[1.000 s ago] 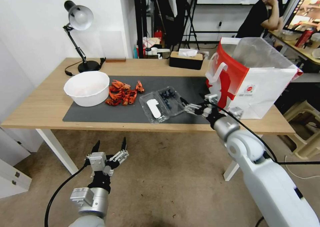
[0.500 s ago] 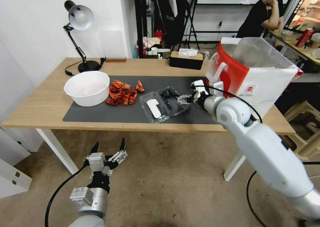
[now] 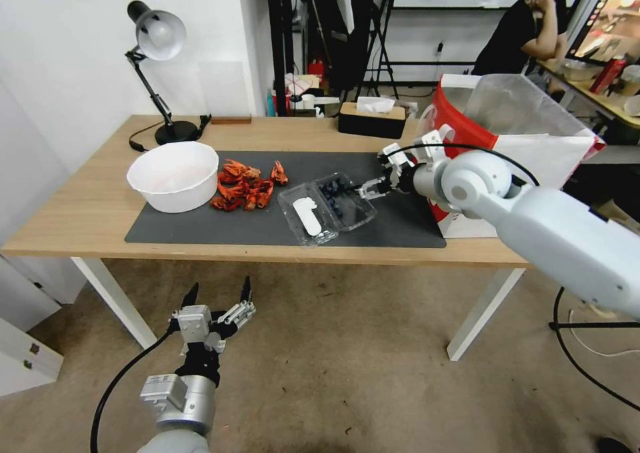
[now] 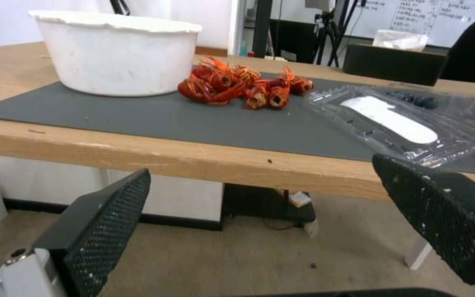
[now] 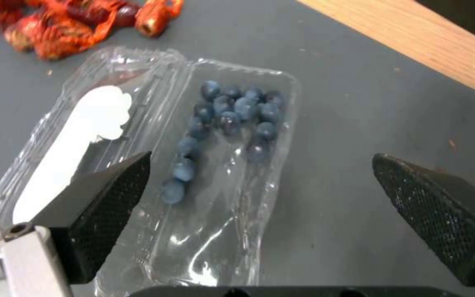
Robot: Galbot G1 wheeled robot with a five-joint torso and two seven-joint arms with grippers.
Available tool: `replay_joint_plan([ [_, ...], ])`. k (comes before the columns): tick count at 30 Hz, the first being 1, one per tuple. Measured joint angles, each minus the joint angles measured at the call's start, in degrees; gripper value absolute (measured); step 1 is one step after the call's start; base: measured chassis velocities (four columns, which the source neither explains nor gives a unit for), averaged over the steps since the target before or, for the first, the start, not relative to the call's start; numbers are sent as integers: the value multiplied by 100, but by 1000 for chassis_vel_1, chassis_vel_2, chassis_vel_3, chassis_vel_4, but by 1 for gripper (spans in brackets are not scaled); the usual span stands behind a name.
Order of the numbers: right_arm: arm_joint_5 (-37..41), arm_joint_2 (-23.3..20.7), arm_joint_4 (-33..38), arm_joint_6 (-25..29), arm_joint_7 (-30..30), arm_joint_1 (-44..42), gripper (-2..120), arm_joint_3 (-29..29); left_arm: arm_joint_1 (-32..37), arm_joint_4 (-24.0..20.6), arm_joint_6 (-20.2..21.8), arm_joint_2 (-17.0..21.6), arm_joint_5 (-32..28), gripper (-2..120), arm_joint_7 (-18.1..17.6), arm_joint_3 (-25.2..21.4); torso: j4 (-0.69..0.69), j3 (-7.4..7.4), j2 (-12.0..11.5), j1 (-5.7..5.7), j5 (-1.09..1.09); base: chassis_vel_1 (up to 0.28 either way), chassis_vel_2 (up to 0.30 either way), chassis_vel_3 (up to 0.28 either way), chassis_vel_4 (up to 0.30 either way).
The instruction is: Close the takeout container lid, then place the container into the takeout bag.
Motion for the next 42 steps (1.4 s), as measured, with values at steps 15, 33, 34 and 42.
replay_joint_plan([
  [15, -551, 161, -554, 6, -639, 1173, 100, -1401, 84, -60, 8, -80, 11, 100, -25, 20, 0, 0, 0, -1, 0, 0, 0, 0, 0],
  [33, -539, -134, -371, -1, -460, 1176, 100, -1797, 139, -152, 16, -137, 86, 100, -123, 69, -1, -1, 0, -1, 0, 0, 0, 0, 0],
  [34, -537, -135, -375, -1, -460, 1194, 100, -1843, 144, -152, 16, -141, 93, 100, -123, 70, -1, -1, 0, -1, 0, 0, 0, 0, 0],
  [42, -551, -149, -385, -1, -517, 1272, 100, -2062, 155, -152, 15, -143, 138, 100, -123, 68, -1, -1, 0, -1, 0, 0, 0, 0, 0],
])
